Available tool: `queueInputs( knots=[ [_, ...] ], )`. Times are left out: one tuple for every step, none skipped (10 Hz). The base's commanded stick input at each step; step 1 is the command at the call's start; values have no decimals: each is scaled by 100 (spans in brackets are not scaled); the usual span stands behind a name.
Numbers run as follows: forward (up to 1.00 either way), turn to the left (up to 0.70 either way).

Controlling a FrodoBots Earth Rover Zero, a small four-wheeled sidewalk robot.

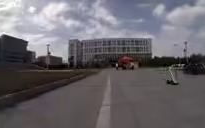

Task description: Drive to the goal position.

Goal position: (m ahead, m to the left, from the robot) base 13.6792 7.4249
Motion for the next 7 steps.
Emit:
queueInputs(
  knots=[
    [100,2],
    [100,2],
    [100,2],
    [100,2],
    [100,2],
    [100,2],
    [100,2]
  ],
)
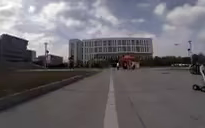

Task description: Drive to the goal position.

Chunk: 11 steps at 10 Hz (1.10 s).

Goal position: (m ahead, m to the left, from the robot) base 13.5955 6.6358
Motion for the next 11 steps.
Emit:
queueInputs(
  knots=[
    [100,2],
    [100,2],
    [100,2],
    [100,2],
    [100,2],
    [100,2],
    [100,2],
    [100,2],
    [100,2],
    [100,2],
    [100,2]
  ],
)
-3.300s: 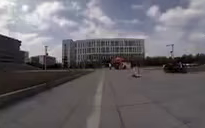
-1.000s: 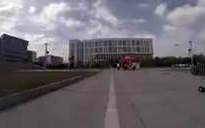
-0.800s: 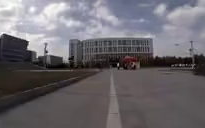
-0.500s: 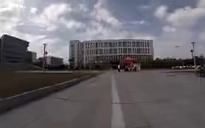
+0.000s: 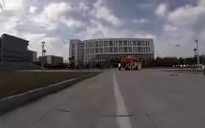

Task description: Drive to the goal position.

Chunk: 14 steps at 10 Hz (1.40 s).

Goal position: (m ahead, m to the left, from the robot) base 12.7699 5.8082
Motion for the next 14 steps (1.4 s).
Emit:
queueInputs(
  knots=[
    [100,2],
    [100,0],
    [100,-10],
    [100,-36],
    [100,2],
    [100,2],
    [100,2],
    [100,2],
    [100,2],
    [100,2],
    [100,2],
    [100,2],
    [100,2],
    [100,2]
  ],
)
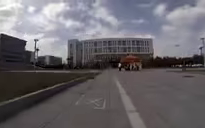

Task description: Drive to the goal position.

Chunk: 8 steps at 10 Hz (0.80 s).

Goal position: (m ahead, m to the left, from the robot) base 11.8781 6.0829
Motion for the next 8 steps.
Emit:
queueInputs(
  knots=[
    [100,2],
    [100,2],
    [100,2],
    [100,2],
    [100,2],
    [100,2],
    [100,2],
    [100,2]
  ],
)
